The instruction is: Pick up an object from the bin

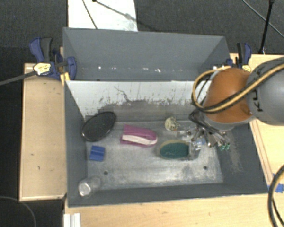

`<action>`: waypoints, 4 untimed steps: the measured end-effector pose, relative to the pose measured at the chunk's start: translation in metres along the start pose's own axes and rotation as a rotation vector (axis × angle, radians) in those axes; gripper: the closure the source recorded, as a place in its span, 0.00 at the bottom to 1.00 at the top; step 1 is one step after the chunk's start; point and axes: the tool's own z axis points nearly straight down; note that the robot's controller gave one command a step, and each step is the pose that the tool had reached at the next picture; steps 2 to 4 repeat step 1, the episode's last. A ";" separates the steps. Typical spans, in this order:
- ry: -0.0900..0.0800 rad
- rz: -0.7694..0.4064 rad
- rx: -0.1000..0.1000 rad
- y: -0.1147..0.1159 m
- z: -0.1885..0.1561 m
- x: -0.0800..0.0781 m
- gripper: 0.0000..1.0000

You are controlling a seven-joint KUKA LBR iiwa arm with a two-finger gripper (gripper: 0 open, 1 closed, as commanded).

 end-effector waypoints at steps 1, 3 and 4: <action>-0.004 0.056 0.002 0.019 -0.144 0.033 1.00; -0.004 0.056 0.002 0.019 -0.144 0.033 1.00; -0.004 0.056 0.002 0.019 -0.144 0.033 1.00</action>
Offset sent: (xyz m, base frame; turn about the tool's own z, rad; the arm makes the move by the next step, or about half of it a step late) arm -0.0392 0.0098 0.1395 0.0562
